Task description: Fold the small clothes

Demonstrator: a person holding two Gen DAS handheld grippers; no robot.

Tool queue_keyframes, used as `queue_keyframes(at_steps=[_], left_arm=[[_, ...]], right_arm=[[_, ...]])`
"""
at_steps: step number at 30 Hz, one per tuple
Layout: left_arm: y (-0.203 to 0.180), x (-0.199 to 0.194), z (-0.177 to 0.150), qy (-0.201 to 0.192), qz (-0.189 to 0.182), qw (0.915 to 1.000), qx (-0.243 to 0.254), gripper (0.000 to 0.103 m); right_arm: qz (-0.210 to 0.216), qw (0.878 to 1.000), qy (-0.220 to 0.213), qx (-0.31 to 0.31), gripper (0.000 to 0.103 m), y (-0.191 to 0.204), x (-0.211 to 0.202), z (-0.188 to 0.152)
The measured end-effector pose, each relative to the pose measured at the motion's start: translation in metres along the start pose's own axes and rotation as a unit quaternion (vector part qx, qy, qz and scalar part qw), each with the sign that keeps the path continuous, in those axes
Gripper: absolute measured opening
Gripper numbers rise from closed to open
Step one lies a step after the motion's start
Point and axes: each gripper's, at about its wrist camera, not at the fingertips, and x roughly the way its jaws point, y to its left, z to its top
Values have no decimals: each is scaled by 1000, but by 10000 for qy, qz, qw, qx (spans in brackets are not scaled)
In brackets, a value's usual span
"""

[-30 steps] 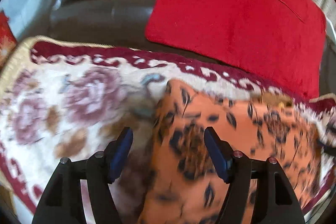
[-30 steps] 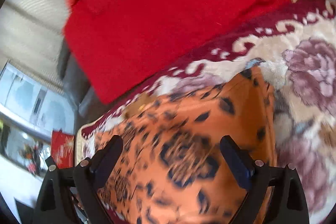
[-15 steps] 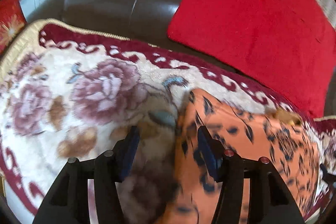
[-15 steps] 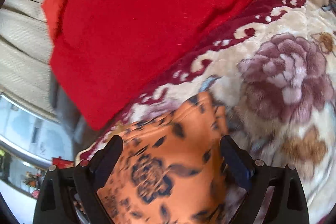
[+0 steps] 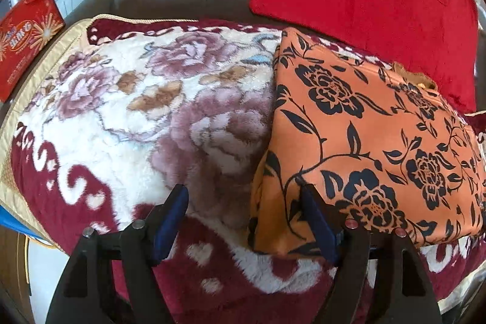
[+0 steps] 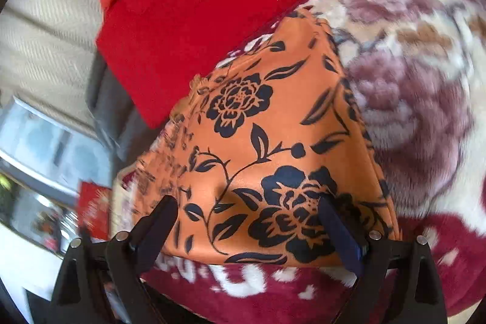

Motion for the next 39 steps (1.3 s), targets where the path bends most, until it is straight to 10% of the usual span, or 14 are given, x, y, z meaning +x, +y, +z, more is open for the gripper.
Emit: queue_keyframes(at_steps=[39], left_arm=[[-6,-3,-5,-3,196,9997,117,81]], right_arm=[[108,9996,-228,-111,96,-17,-4,-27]])
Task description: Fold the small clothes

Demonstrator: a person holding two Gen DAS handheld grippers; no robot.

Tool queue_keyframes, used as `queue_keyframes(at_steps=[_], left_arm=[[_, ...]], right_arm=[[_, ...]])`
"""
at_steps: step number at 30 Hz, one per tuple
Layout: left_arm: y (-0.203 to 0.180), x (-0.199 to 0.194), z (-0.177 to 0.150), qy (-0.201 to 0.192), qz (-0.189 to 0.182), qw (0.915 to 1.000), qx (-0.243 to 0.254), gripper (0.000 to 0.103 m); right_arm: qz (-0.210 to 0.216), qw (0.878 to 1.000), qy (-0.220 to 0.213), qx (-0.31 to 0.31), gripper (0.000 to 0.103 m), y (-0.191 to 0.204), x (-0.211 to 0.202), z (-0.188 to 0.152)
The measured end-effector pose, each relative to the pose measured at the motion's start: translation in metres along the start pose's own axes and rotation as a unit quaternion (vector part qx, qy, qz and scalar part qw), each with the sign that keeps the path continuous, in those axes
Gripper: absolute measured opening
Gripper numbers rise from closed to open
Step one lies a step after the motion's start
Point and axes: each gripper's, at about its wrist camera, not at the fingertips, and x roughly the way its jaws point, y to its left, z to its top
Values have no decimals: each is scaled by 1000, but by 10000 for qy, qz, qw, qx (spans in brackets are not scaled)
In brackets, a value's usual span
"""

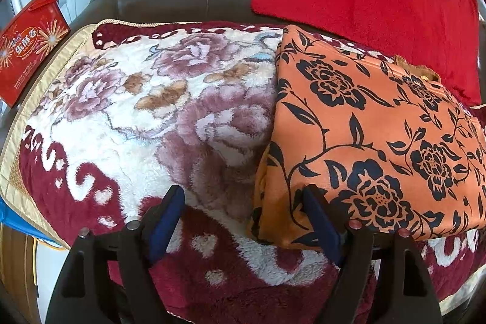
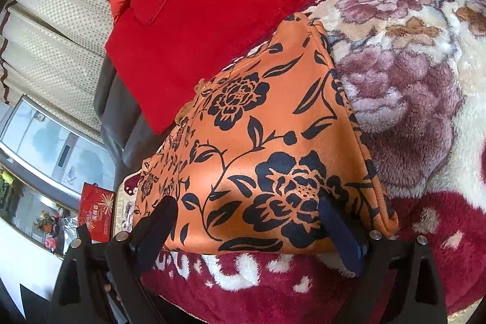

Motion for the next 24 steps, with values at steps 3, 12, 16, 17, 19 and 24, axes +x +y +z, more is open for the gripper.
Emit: queue_keyframes(at_steps=[3,12,16,17,19,24], left_arm=[[0,0,0,3,22,10000,9,82],[-2,0,-1,5,108,9999,73,82],[-2,0,-1,7,122,9999,93,83],[-2,0,-1,7,125,9999,105,83],[-3,0,-1,4,132,9998,121,83],[-3,0,-1,2,122,9998,127,83]], right_arm=[[36,10000,-12,-5,96,-1,0,0],[126,9999,-47,5,96,-4,-2,-1],[156,9999,-53,15,96,-6,-2,-1],[157,9999,-56,18,96,-6,-3,-1],[159,9999,-55,18,96,-6,-3,-1],[161,9999,-52,14,96,-7,-3,-1]])
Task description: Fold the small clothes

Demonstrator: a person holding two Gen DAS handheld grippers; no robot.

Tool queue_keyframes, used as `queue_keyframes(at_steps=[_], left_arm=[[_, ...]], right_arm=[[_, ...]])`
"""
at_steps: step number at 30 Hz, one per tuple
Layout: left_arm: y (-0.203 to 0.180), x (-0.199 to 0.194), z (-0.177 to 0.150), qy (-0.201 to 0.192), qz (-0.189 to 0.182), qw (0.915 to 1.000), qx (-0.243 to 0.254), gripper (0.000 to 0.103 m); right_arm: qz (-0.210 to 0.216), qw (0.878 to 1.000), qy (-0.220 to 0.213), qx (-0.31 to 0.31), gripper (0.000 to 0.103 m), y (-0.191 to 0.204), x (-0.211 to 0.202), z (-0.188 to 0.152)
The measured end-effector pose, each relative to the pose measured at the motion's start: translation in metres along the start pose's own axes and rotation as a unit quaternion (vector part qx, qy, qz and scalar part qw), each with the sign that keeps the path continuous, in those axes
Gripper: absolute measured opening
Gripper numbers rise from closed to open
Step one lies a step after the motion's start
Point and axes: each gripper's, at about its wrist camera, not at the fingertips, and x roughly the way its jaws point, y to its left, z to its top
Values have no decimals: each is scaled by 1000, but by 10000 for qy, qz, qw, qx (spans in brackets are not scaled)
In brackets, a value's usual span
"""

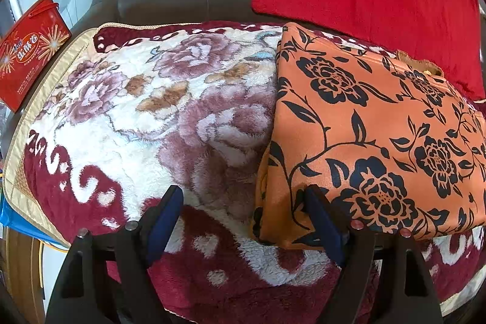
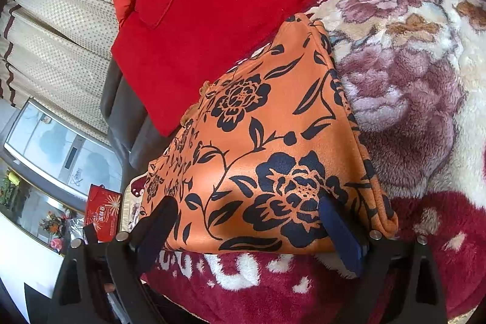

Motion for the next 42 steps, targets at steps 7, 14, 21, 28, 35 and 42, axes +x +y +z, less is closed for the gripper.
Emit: queue_keyframes(at_steps=[7,14,21,28,35,42], left_arm=[[0,0,0,-7,-1,10000,-11,83],[0,0,0,-10,-3,10000,0,83],[0,0,0,-15,-7,10000,3,83],[0,0,-1,-34,-2,10000,29,83],[-1,0,-1,-36,-7,10000,15,83],[0,0,-1,-37,-6,10000,11,84]], right_arm=[[-1,10000,2,-3,96,0,0,0],[3,10000,6,-10,96,0,0,0],[15,10000,14,-13,96,-1,0,1],[17,10000,10,-11,96,-1,0,1],[25,10000,3,-3,96,-1,-1,1],[27,10000,1,-4,96,-2,-1,1]])
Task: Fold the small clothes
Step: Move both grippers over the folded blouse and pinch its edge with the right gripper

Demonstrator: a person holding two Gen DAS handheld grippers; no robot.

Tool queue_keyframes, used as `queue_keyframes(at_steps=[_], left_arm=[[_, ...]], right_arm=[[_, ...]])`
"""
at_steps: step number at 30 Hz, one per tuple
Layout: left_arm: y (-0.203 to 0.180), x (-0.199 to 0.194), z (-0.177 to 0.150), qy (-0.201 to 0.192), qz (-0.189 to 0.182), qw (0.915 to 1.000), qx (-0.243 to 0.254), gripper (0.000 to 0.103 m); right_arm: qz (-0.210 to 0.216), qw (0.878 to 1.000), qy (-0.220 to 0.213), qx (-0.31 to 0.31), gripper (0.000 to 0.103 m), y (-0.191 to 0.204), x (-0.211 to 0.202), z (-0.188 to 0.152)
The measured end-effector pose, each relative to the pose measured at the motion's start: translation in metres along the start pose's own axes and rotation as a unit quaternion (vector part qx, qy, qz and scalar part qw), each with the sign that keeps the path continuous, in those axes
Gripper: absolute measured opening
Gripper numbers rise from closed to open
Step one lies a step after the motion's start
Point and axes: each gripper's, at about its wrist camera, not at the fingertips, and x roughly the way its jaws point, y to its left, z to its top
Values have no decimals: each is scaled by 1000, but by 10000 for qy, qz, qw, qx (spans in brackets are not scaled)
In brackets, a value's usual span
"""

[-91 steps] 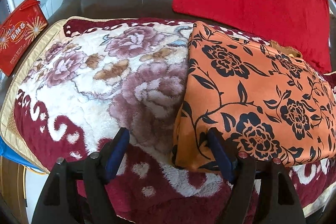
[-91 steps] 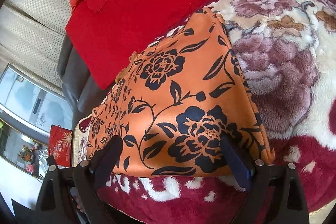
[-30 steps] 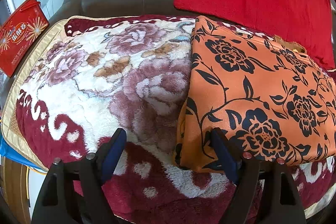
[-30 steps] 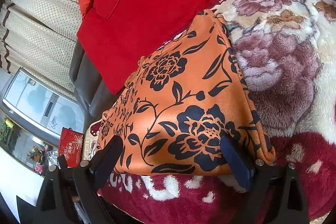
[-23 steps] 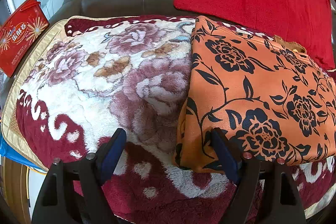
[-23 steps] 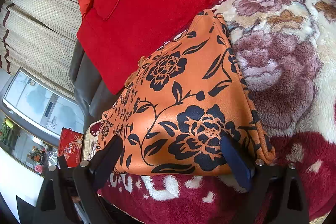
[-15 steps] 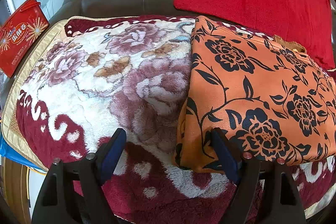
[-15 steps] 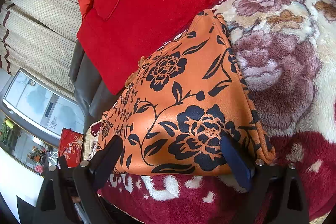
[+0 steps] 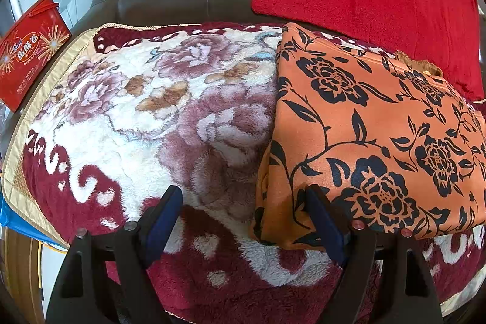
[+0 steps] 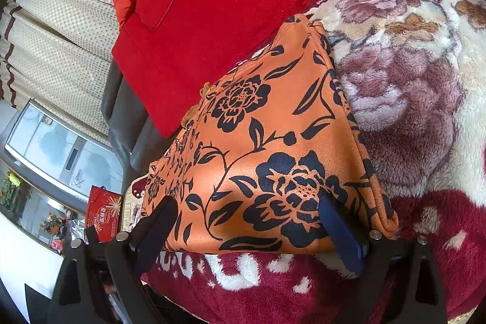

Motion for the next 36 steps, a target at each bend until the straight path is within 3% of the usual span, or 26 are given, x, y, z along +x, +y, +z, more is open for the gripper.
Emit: queue_keyframes(at_steps=[10,15,21,28,29,32,34,36], left_arm=[[-1,-4,0,-8,48,10000,3,84],[-12,-24,5,-240,1,9997,80,84],[-59,-36,15,-395,-434,9976,375,84],[-134,-29,25,-345,-1126,9909,652,84],[-143,-29,25,-342,-1155,9904,680,84],[-164,-31,26,-430,-1193,9883,844,84],[-175,-29,26,-472,-1218,9867,970,84],[-185,-21,26,-331,-1148,9868,1097,84]], right_arm=[[2,10000,4,29,96,0,-1,0],[-88,9994,-42,331,96,7,-18,-6],[101,9933,-106,1142,96,-18,-26,-32],[224,9867,-579,1504,96,-18,-7,-2],[197,9861,-680,1506,94,-15,-6,1],[97,9869,-902,1334,65,-6,-7,8],[-26,9891,-967,1107,62,2,-5,11],[-154,9902,-648,1227,64,-3,11,14]])
